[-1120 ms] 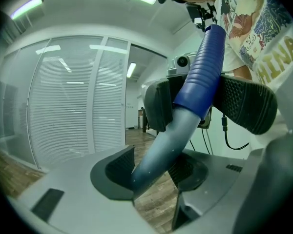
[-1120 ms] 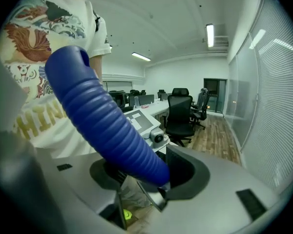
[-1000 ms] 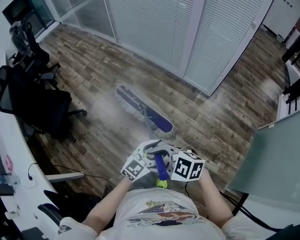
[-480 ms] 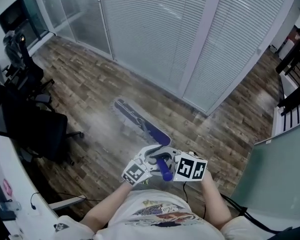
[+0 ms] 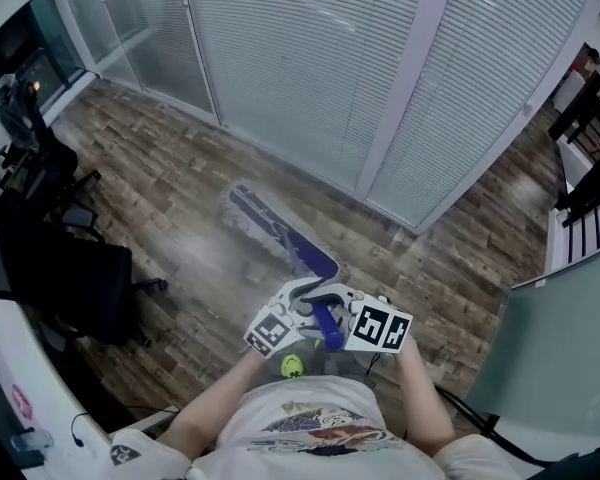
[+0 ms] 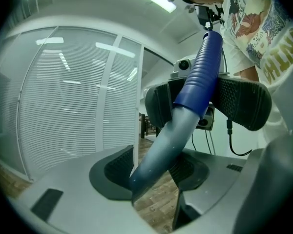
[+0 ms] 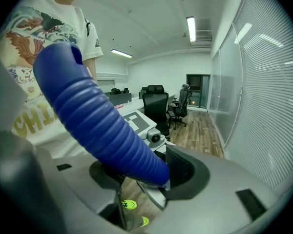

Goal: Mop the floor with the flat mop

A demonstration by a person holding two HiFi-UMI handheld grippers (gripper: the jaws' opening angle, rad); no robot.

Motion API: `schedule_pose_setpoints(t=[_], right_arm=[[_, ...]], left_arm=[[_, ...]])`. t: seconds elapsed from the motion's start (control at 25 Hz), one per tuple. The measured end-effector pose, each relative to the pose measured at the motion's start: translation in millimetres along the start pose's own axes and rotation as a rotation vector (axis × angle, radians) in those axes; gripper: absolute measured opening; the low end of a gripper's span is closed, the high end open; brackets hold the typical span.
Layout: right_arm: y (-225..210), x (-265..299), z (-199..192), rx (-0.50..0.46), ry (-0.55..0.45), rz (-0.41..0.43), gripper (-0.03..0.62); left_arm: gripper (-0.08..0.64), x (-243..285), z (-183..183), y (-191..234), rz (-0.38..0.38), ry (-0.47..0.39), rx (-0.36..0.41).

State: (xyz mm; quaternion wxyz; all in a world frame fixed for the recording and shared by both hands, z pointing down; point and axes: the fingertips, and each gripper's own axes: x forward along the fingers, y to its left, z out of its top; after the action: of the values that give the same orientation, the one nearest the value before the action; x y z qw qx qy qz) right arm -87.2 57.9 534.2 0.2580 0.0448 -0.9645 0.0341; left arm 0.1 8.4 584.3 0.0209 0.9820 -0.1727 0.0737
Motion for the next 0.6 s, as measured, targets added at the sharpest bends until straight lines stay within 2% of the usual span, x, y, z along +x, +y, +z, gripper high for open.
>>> schedule_pose_setpoints(t=[0.24,0.48,0.6], right_arm=[[-76.9,-16.5,4.9,0.04,-0.061,-0.031,0.204],[-148.8,-38.6,5.9,0.015,-0.012,0.014,0.203],[-185.4,-51.9,-0.3,0.026,-0.031,0.0,0.204]], left_arm=[[0.184,39.7,14.6,63.2,0.028,-0.033,0.002],[0.184,84.3,33.8,121.5,0.042,-0.042,-0.012],[0.184,111.7,36.1,147.4,0.036,-0.021,-0.002]])
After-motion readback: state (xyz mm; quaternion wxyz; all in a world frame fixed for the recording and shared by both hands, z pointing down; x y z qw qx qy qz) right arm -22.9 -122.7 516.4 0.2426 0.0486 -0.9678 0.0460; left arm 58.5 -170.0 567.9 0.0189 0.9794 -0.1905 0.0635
